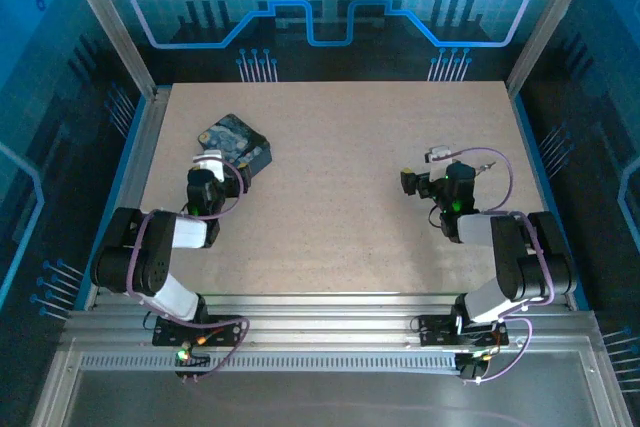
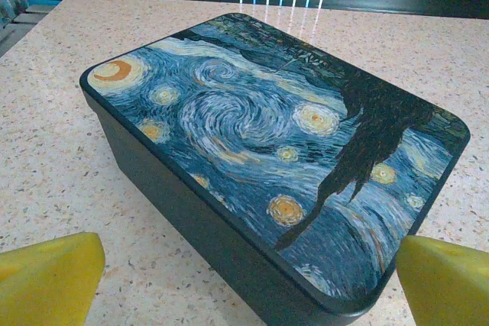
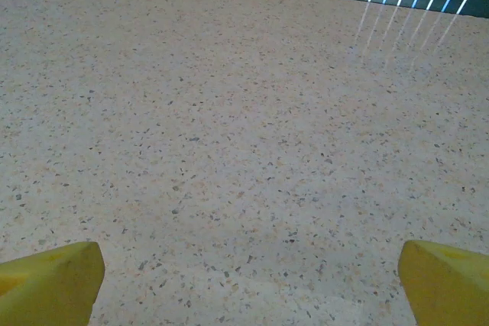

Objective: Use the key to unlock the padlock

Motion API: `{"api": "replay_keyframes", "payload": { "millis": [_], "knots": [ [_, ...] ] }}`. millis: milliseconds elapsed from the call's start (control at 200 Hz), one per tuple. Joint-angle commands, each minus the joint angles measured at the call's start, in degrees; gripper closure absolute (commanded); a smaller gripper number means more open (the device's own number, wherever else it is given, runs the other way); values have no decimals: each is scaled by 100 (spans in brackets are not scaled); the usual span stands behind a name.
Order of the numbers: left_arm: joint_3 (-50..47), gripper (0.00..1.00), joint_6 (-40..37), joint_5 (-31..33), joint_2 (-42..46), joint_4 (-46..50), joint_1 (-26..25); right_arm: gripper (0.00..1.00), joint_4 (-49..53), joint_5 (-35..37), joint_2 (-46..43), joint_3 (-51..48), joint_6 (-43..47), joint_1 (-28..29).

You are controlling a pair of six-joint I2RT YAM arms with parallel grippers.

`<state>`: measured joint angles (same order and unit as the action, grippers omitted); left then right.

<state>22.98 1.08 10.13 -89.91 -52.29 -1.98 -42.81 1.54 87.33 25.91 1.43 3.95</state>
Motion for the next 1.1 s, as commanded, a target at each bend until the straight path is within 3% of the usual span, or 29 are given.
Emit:
{"api": "replay_keyframes", "payload": {
  "millis": [0, 725, 880, 945, 1091],
  "knots": [
    [-95, 1, -95, -125, 129, 13, 66, 0, 62, 100, -111, -51, -89, -78],
    [-70, 1, -91, -160, 146, 87, 73, 0, 62, 101, -106, -51, -88, -87],
    [-15, 1, -108, -602, 169, 202, 185, 0, 62, 101, -111, -51, -96, -84],
    [149, 1, 18, -414, 417, 657, 219, 0, 198, 163, -161, 10, -119, -85],
    [711, 1, 296, -119, 1262, 2450, 294, 1, 2132, 191, -671, 825, -205, -22]
  ]
}}
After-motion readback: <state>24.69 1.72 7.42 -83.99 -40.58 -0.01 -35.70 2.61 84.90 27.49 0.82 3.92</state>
